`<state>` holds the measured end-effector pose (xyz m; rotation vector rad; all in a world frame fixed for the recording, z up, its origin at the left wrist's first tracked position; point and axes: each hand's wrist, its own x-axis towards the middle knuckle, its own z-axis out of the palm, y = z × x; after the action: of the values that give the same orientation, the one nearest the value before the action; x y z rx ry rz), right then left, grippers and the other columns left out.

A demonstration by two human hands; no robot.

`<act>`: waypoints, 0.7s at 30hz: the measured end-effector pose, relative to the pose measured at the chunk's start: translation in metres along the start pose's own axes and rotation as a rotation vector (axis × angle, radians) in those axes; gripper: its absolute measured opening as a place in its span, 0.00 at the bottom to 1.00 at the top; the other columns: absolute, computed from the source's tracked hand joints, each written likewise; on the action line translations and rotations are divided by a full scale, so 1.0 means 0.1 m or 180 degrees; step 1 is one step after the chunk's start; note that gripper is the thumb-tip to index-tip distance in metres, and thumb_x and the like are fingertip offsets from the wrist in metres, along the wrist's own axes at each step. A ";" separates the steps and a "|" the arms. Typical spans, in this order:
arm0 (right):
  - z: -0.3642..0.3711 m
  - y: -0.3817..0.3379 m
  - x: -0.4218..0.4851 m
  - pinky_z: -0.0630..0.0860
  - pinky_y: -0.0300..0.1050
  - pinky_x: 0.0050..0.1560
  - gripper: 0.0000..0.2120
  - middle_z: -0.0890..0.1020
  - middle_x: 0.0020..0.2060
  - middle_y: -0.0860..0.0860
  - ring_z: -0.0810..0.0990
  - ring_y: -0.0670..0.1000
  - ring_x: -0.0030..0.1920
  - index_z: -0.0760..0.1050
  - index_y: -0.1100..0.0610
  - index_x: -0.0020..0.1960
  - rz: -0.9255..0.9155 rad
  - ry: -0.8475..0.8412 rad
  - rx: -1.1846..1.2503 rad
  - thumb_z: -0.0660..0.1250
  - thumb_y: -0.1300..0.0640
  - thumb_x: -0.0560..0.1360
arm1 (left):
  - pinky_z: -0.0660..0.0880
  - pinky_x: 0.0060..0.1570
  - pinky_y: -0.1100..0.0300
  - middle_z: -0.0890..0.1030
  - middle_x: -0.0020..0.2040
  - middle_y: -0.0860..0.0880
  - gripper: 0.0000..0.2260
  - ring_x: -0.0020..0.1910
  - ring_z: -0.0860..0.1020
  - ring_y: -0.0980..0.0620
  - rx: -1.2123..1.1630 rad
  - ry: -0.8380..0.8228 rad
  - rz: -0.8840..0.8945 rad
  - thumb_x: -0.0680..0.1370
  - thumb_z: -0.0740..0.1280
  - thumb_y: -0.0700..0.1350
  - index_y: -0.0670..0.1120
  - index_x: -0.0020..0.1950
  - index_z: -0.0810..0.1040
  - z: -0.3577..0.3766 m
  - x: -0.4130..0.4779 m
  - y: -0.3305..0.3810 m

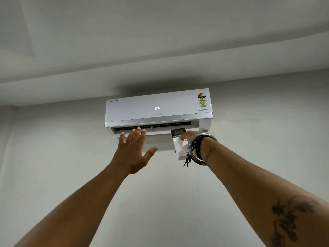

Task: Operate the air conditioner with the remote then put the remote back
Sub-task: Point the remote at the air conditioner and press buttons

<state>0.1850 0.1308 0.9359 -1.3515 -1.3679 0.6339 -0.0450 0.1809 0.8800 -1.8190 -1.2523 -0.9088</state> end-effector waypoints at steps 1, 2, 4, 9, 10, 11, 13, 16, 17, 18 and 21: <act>0.01 0.00 0.00 0.77 0.51 0.61 0.11 0.80 0.43 0.58 0.81 0.58 0.48 0.71 0.61 0.35 0.0038 0.0047 0.0078 0.65 0.59 0.74 | 0.39 0.75 0.44 0.47 0.81 0.46 0.44 0.79 0.44 0.49 0.0006 0.0010 0.0023 0.72 0.35 0.73 0.47 0.80 0.45 -0.01 -0.01 0.01; 0.02 0.00 0.00 0.77 0.52 0.61 0.10 0.81 0.43 0.58 0.82 0.58 0.46 0.72 0.61 0.36 0.0045 0.0069 0.0111 0.66 0.59 0.74 | 0.39 0.75 0.44 0.47 0.81 0.46 0.44 0.79 0.44 0.49 0.0000 0.0026 0.0042 0.72 0.35 0.73 0.47 0.80 0.45 -0.01 -0.01 0.03; 0.05 0.00 0.01 0.78 0.49 0.53 0.10 0.80 0.38 0.56 0.80 0.56 0.39 0.72 0.60 0.36 0.0013 0.0075 0.0029 0.66 0.58 0.74 | 0.39 0.75 0.43 0.48 0.81 0.46 0.43 0.80 0.45 0.49 -0.0028 0.0049 0.0054 0.72 0.36 0.72 0.47 0.80 0.46 -0.03 -0.02 0.04; 0.09 -0.08 -0.07 0.76 0.50 0.58 0.11 0.77 0.37 0.56 0.78 0.57 0.47 0.70 0.61 0.36 0.0009 -0.0012 -0.0211 0.65 0.57 0.75 | 0.39 0.75 0.44 0.47 0.81 0.46 0.43 0.79 0.45 0.49 0.0033 0.0043 0.0068 0.72 0.35 0.72 0.47 0.80 0.46 -0.06 -0.02 0.04; 0.09 -0.09 -0.08 0.75 0.50 0.58 0.12 0.78 0.37 0.56 0.78 0.57 0.48 0.70 0.61 0.36 0.0009 -0.0021 -0.0197 0.65 0.57 0.76 | 0.40 0.75 0.44 0.47 0.81 0.46 0.43 0.79 0.45 0.49 0.0022 0.0049 0.0063 0.73 0.35 0.72 0.47 0.80 0.46 -0.07 -0.02 0.03; 0.09 -0.09 -0.09 0.75 0.49 0.57 0.12 0.78 0.38 0.56 0.77 0.57 0.49 0.70 0.61 0.36 0.0027 -0.0061 -0.0204 0.65 0.56 0.76 | 0.40 0.75 0.43 0.47 0.81 0.46 0.42 0.79 0.45 0.49 0.0015 0.0048 0.0059 0.73 0.35 0.72 0.46 0.80 0.46 -0.07 -0.02 0.03; 0.09 -0.08 -0.11 0.73 0.44 0.51 0.11 0.76 0.38 0.55 0.76 0.56 0.46 0.70 0.60 0.37 -0.0049 -0.0112 -0.0250 0.62 0.58 0.78 | 0.40 0.76 0.43 0.48 0.81 0.46 0.42 0.79 0.46 0.48 0.0033 0.0019 0.0061 0.74 0.35 0.72 0.47 0.80 0.46 -0.08 -0.04 0.03; 0.10 -0.06 -0.13 0.68 0.38 0.43 0.06 0.69 0.35 0.50 0.71 0.53 0.39 0.70 0.58 0.43 -0.0294 -0.0141 -0.0156 0.59 0.61 0.79 | 0.40 0.76 0.43 0.48 0.81 0.45 0.40 0.80 0.46 0.48 0.0045 0.0014 0.0073 0.75 0.38 0.71 0.47 0.80 0.46 -0.08 -0.05 0.04; 0.10 -0.06 -0.14 0.66 0.39 0.45 0.10 0.69 0.34 0.51 0.71 0.53 0.40 0.69 0.58 0.38 -0.0252 -0.0086 -0.0290 0.59 0.61 0.79 | 0.40 0.76 0.43 0.48 0.81 0.45 0.40 0.80 0.46 0.48 0.0038 0.0021 0.0073 0.75 0.39 0.71 0.47 0.80 0.47 -0.08 -0.06 0.04; 0.09 -0.06 -0.12 0.64 0.42 0.47 0.14 0.69 0.34 0.52 0.70 0.53 0.43 0.67 0.59 0.33 -0.0237 -0.0067 -0.0430 0.59 0.62 0.78 | 0.41 0.76 0.43 0.48 0.81 0.45 0.40 0.80 0.46 0.48 0.0038 0.0024 0.0075 0.75 0.38 0.71 0.46 0.80 0.47 -0.09 -0.06 0.03; 0.07 -0.02 -0.09 0.65 0.45 0.46 0.16 0.72 0.38 0.54 0.68 0.52 0.47 0.64 0.58 0.31 -0.0250 -0.0066 -0.0461 0.59 0.62 0.78 | 0.41 0.76 0.43 0.48 0.81 0.45 0.41 0.80 0.46 0.48 0.0039 -0.0002 0.0081 0.74 0.38 0.71 0.47 0.80 0.47 -0.11 -0.09 0.03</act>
<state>0.1760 0.1243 0.9328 -1.4010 -1.4998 0.5055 -0.0463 0.1668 0.8771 -1.8218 -1.2300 -0.8849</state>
